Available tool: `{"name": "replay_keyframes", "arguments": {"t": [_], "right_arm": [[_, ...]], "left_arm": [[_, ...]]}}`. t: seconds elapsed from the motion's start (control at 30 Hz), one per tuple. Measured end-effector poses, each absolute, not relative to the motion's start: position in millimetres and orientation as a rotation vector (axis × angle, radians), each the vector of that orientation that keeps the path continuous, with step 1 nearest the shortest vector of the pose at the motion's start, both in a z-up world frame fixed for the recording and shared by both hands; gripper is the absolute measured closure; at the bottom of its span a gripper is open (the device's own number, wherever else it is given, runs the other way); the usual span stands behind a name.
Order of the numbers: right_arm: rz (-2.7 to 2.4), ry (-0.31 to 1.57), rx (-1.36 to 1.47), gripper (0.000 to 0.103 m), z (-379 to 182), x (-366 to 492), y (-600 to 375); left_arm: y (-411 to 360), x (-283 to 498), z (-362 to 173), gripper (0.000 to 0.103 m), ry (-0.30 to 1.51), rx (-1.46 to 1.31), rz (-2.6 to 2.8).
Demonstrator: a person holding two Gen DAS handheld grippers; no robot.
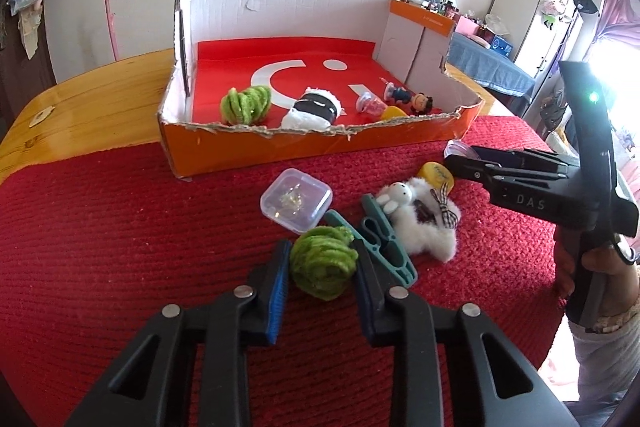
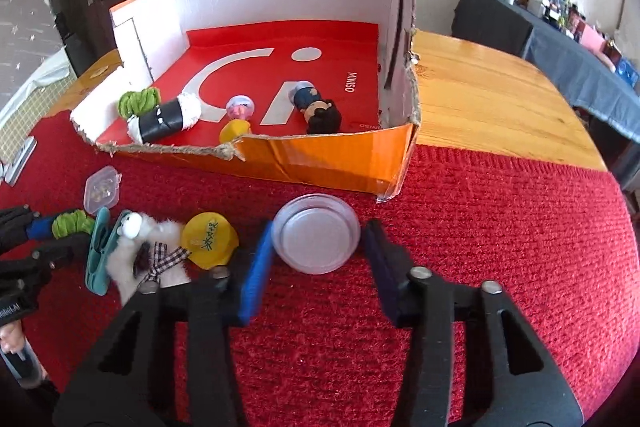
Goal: Organize objects
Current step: 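Grasp the green yarn ball with the left tool while the right tool grasps the clear round dish, then carry the yarn ball into the orange box with the left tool while the right tool carries the dish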
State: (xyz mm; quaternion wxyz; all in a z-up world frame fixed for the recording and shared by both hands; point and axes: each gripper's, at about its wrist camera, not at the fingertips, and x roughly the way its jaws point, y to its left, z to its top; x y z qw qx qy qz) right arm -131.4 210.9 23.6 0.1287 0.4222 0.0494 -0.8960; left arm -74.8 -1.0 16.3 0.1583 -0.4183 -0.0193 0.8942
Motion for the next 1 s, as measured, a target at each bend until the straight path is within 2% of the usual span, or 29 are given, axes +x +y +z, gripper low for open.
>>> {"name": "replay_keyframes", "arguments": {"t": [0.7, 1.0], "right_arm": [[-2.537, 0.097, 1.033, 0.064, 69.9, -77.7, 189.7], [-2.521, 0.092, 1.016, 0.064, 73.3, -68.4, 183.6]], "left_arm": [[-4.4, -55.2, 43.8, 0.074, -0.056, -1.074, 2.606], [-4.8, -53.7, 45.8, 0.074, -0.058, -1.064, 2.608]]}}
